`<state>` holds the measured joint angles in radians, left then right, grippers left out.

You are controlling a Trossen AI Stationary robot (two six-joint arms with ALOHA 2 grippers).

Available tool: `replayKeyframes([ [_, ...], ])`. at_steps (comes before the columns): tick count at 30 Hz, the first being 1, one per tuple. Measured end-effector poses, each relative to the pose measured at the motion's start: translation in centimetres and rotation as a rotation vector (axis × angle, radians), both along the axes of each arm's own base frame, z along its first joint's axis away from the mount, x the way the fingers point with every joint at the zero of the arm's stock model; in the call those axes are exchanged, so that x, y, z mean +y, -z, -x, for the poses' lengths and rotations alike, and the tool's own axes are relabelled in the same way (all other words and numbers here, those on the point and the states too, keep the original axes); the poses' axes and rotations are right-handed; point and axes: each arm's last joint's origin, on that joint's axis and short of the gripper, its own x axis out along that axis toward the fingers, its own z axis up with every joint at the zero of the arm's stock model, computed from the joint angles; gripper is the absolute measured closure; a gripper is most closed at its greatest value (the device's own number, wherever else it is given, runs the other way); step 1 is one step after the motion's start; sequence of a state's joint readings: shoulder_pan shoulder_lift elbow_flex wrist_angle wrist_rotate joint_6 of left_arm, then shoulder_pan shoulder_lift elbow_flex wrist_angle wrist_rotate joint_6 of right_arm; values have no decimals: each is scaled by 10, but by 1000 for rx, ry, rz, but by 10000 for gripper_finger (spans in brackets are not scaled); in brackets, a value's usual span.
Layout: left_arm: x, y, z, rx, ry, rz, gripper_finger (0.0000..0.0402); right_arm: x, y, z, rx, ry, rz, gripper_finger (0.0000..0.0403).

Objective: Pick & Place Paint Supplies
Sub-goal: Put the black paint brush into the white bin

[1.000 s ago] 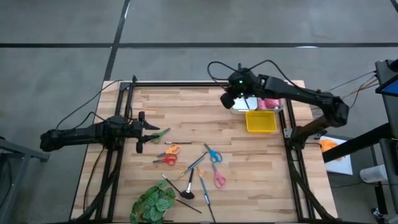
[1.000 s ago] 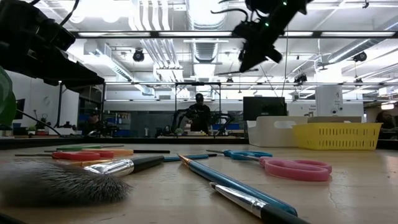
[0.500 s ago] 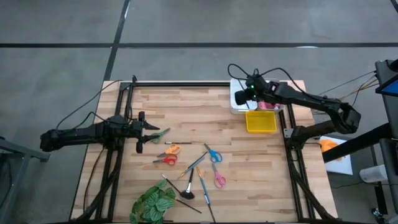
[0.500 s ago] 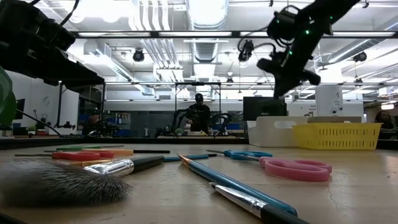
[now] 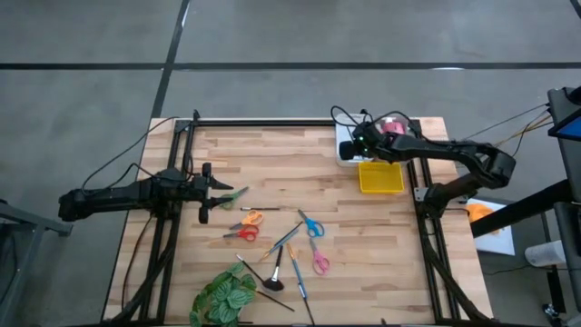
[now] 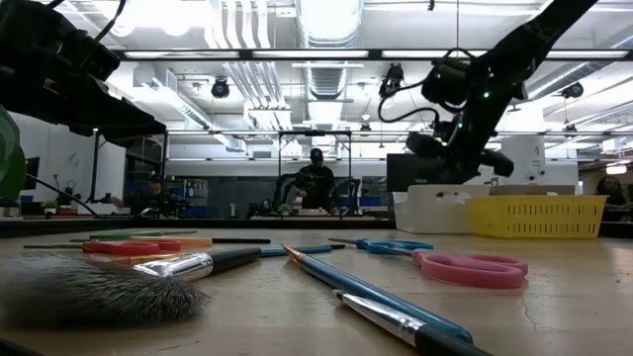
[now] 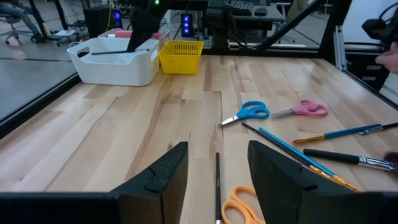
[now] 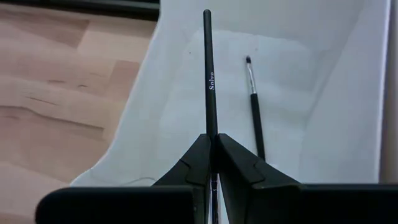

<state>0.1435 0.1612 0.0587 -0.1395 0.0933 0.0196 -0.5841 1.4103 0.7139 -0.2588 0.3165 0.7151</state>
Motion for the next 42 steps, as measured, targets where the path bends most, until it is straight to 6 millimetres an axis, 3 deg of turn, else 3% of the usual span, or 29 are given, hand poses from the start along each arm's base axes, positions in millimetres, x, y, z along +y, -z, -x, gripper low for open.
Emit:
replayKeyframes([
  [10, 0, 0, 0, 0, 0, 0, 232, -13, 8, -6, 23, 20, -25, 380],
  [20, 0, 0, 0, 0, 0, 0, 232, -14, 9, -6, 31, 18, -24, 318],
  [30, 0, 0, 0, 0, 0, 0, 232, -14, 8, -6, 33, 11, -20, 314],
  [35, 0, 0, 0, 0, 0, 0, 232, -14, -5, -8, 19, -76, 14, 314],
  [42, 0, 0, 0, 0, 1, 0, 232, -14, -36, -17, -92, -364, 147, 314],
])
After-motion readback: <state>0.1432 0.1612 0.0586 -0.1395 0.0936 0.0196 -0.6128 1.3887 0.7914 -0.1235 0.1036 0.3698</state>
